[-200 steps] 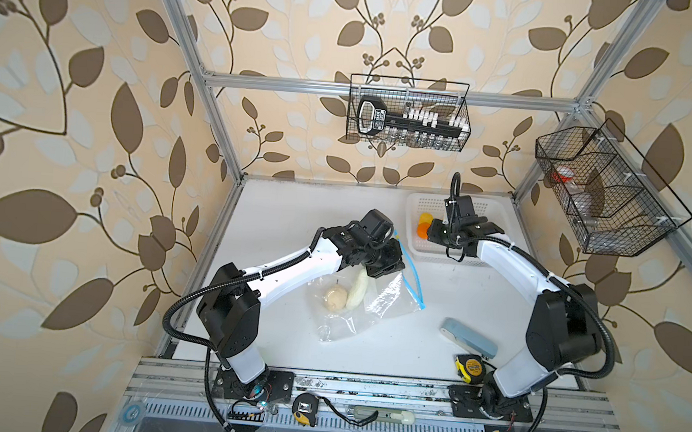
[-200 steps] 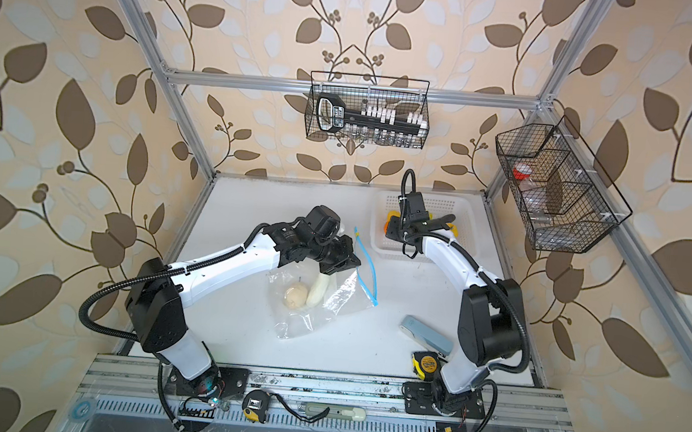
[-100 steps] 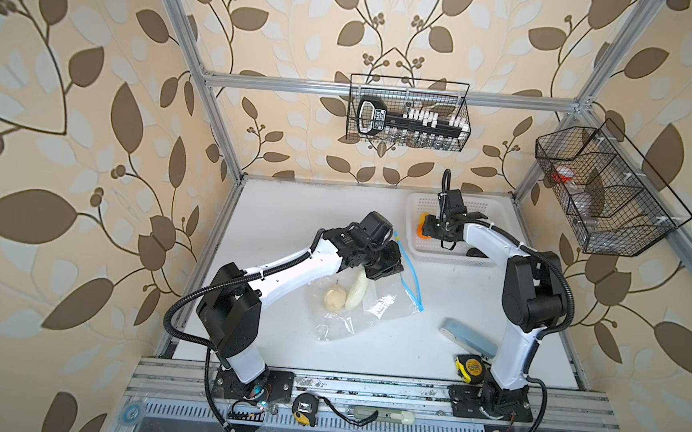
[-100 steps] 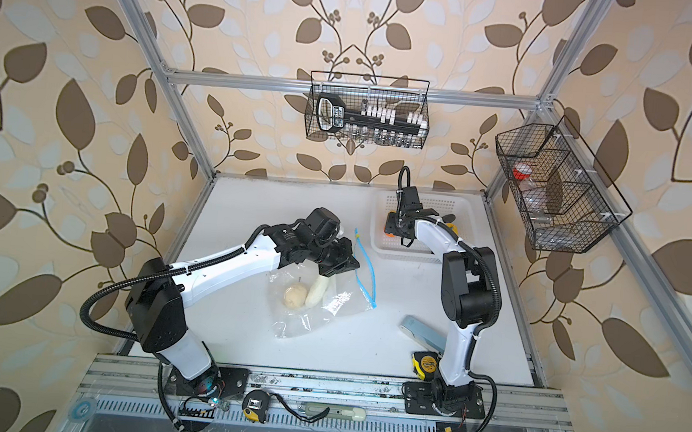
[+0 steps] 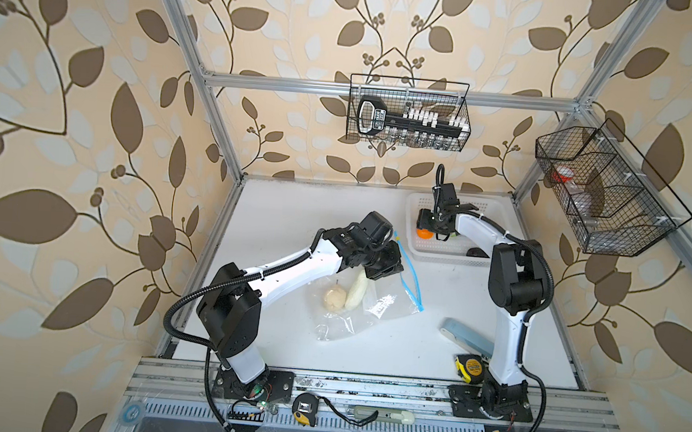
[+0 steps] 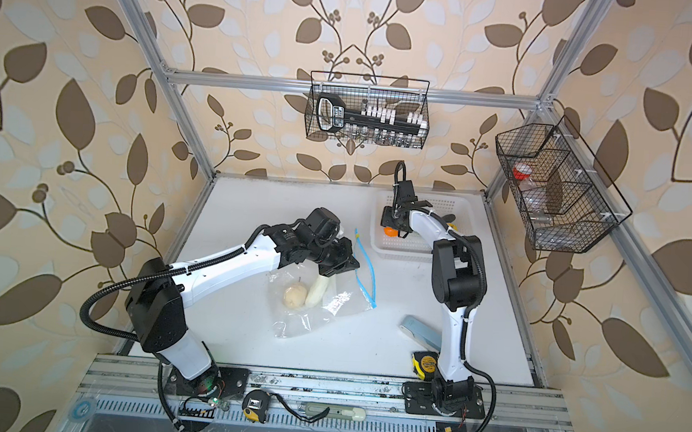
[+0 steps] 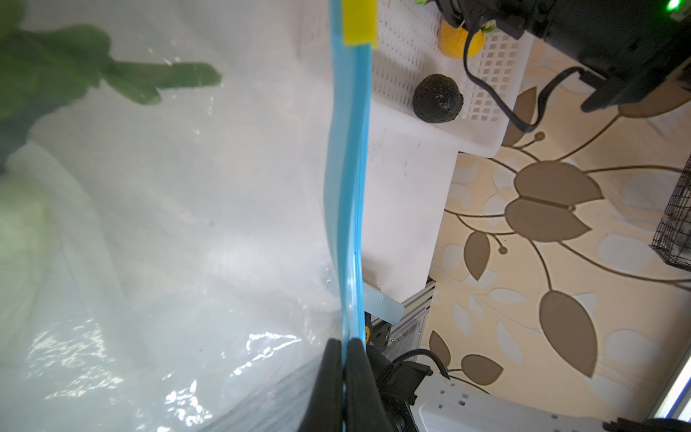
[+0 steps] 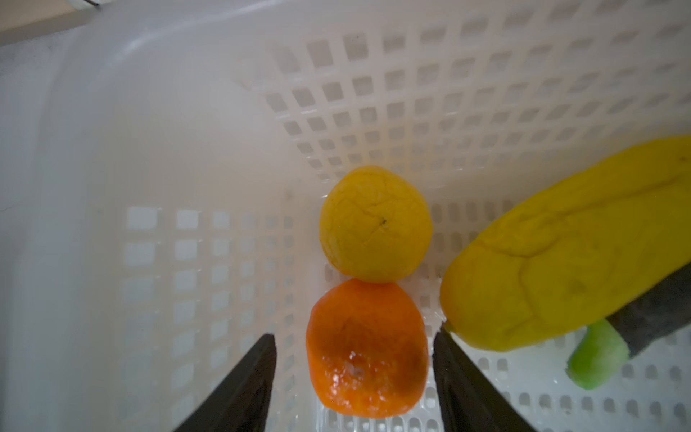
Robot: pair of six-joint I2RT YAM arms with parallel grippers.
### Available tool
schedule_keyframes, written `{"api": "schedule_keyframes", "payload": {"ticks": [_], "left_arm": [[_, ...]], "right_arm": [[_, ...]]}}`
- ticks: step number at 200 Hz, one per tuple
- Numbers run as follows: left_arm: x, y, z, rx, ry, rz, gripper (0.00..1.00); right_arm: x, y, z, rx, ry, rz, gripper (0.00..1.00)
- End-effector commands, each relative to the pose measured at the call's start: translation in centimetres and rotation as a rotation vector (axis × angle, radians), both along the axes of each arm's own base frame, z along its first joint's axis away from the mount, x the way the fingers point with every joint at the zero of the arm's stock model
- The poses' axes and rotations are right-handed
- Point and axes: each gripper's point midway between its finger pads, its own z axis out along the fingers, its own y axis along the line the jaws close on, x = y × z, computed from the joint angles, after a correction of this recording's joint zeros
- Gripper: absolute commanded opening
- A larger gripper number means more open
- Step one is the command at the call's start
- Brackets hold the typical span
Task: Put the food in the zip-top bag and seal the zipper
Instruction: 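Move the right gripper over the basket and lower onto the orange, then close the right gripper on the orange and lift it from the basket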
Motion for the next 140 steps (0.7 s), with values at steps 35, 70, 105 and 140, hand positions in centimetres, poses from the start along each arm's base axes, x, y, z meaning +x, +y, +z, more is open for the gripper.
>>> {"api": "schedule_keyframes", "payload": {"ticks": [35, 70, 105, 140], "left_arm": [[-0.4, -0.3, 1.3, -0.026, -0.031, -0.02, 0.0], [-0.4, -0.4, 1.3, -0.026, -0.029, -0.02, 0.0], [-0.3, -0.4, 1.2, -0.024, -0.027, -0.02, 0.0], [-0.3, -0.4, 1.2, -0.024, -0.029, -0.019, 0.0]], "right_arm": [[0.2, -0.3, -2.8, -0.04, 0.077, 0.005, 0.68], [0.2, -0.5, -3.5, -0.041, 0.088, -0.003, 0.65], [0.2, -0.7, -2.6, -0.039, 0.073, -0.017, 0.59], [0.4, -0.9, -0.8, -0.028, 0.039, -0.024, 0.55]]}}
